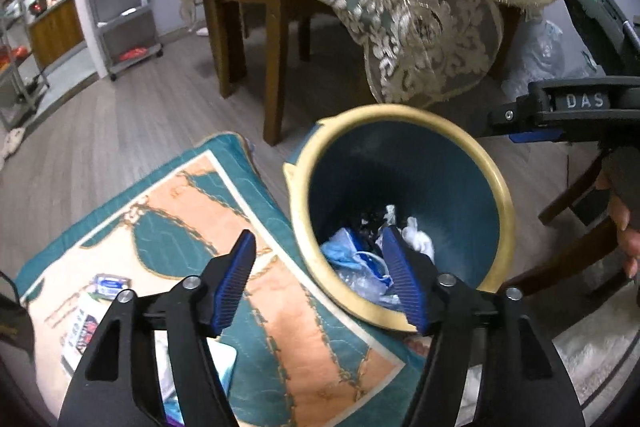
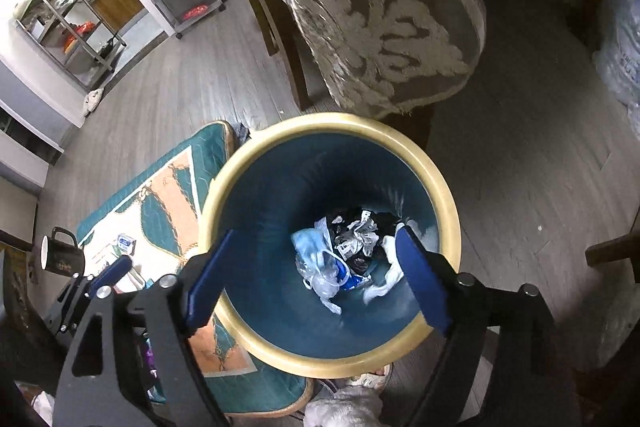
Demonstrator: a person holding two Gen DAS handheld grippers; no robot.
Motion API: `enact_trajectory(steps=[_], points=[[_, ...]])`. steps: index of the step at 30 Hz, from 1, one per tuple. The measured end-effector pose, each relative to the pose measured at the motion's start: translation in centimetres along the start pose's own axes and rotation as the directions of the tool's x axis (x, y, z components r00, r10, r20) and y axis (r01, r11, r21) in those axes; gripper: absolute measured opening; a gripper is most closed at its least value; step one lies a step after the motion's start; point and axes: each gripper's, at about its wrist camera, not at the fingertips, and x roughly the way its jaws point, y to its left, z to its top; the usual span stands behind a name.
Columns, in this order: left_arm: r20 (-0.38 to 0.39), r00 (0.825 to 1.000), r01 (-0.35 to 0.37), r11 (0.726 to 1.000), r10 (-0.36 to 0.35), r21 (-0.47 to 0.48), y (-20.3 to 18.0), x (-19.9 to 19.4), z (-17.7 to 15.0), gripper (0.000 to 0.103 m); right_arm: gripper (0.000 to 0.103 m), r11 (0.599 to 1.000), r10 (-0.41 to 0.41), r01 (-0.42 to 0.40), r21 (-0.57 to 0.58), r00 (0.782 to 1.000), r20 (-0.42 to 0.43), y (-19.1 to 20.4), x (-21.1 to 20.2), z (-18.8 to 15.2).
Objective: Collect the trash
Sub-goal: 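Move both tools back over the trash on the cushion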
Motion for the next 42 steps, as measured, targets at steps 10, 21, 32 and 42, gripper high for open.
enact_trajectory(steps=[10,21,32,42], points=[[0.079,0.997,-0.021,0.999,0.024,-0.033,1.8,-4.0,0.4,0.083,0.091,0.999,0.015,-0.013,-0.038,0.997,0.070,2.9,-1.8,0.2],[0.101,0.991,-0.075,0.991,0.087,-0.112,6.1,-7.3,-1.0,0.084,0.093,0.994,0.047,-0.038,-0.107,0.996,0.074,9.1,-2.2,-0.3],[0.019,0.973,-0.219,0.941,0.232,-0.258,13.9,-8.9,-5.8,0.085,0.094,0.974,0.085,-0.075,-0.213,0.996,0.040,16.4,-0.8,-2.0],[-0.037,0.953,-0.291,0.878,0.299,-0.380,19.6,-10.8,-9.3,0.085,0.094,0.950,0.113,-0.115,-0.289,0.993,-0.024,22.3,1.0,-4.2]])
